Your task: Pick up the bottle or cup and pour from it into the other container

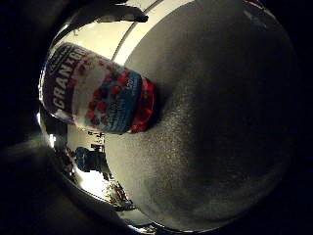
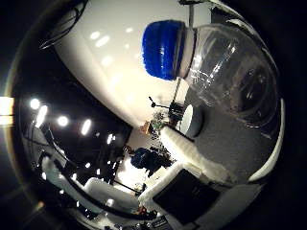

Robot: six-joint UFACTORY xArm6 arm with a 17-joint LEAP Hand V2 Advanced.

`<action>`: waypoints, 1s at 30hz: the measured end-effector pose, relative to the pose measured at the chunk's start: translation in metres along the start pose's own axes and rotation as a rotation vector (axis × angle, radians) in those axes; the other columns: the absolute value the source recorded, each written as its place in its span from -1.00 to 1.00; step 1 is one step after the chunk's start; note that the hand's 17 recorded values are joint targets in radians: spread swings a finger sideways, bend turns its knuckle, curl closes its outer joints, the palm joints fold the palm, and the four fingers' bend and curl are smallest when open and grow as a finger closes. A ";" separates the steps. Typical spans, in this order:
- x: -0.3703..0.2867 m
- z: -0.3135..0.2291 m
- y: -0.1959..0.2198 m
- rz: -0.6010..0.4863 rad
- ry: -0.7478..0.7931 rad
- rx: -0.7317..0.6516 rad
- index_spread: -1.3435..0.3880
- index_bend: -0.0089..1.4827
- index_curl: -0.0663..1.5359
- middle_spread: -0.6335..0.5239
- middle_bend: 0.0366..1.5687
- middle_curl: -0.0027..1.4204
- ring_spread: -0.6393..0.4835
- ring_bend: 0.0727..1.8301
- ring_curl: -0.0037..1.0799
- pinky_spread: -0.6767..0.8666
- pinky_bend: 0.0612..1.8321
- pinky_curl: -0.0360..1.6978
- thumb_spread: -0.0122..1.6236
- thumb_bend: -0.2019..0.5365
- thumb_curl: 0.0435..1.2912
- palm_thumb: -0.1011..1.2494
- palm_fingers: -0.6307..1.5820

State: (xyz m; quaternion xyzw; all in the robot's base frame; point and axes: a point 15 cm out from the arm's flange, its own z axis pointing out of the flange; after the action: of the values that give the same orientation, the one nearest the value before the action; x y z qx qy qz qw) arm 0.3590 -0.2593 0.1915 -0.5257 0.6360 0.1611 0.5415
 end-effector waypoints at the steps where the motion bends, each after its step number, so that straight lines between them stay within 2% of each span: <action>1: -0.001 0.004 0.000 -0.001 -0.004 -0.007 0.32 -0.75 -0.51 0.07 -0.48 -0.48 0.26 -0.14 -0.66 0.34 0.03 -0.97 0.32 -0.51 -0.53 0.02 -0.06; 5: -0.006 0.016 0.002 -0.002 -0.017 -0.029 0.32 -0.74 -0.51 0.02 -0.39 -0.44 0.14 -0.02 -0.60 0.17 0.11 -0.97 0.31 -0.49 -0.49 0.12 0.07; 7: -0.009 0.020 0.001 -0.006 -0.017 -0.041 0.31 -0.73 -0.50 -0.02 -0.31 -0.40 0.06 0.07 -0.55 0.00 0.17 -0.97 0.31 -0.49 -0.46 0.18 0.19; 8: -0.011 0.023 0.000 -0.009 -0.018 -0.049 0.30 -0.72 -0.48 -0.05 -0.24 -0.37 0.01 0.13 -0.51 -0.12 0.23 -0.95 0.30 -0.48 -0.44 0.22 0.32; 11: -0.017 0.029 -0.001 -0.020 -0.020 -0.070 0.26 -0.70 -0.43 -0.10 -0.12 -0.29 -0.09 0.18 -0.43 -0.42 0.34 -0.92 0.27 -0.49 -0.39 0.32 0.52; 14: -0.022 0.034 -0.001 -0.022 -0.018 -0.087 0.23 -0.57 -0.33 -0.10 0.00 -0.21 -0.12 0.22 -0.33 -0.55 0.38 -0.86 0.19 -0.50 -0.33 0.39 0.65; 17: -0.027 0.040 -0.001 -0.026 -0.020 -0.109 0.22 -0.42 -0.22 -0.08 0.17 -0.14 -0.12 0.26 -0.25 -0.57 0.43 -0.78 0.10 -0.52 -0.27 0.42 0.70; 20: -0.030 0.041 0.001 -0.019 -0.015 -0.128 0.25 -0.11 -0.08 -0.05 0.32 -0.10 -0.13 0.31 -0.17 -0.51 0.49 -0.68 0.06 -0.51 -0.20 0.46 0.73; 22: -0.032 0.043 0.001 -0.019 -0.016 -0.135 0.27 0.01 -0.02 -0.05 0.41 -0.08 -0.13 0.35 -0.12 -0.47 0.54 -0.63 0.04 -0.51 -0.17 0.47 0.72; 26: -0.038 0.045 -0.002 -0.028 -0.015 -0.144 0.30 0.27 0.06 -0.04 0.56 -0.04 -0.15 0.42 -0.02 -0.41 0.62 -0.55 -0.01 -0.50 -0.09 0.56 0.67; 30: -0.045 0.043 -0.004 -0.042 -0.009 -0.144 0.32 0.43 0.09 -0.06 0.68 -0.01 -0.18 0.48 0.09 -0.38 0.68 -0.47 -0.07 -0.49 0.01 0.63 0.61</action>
State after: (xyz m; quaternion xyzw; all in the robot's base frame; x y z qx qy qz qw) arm 0.3788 -0.2054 0.2157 -0.5758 0.6089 0.1973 0.5087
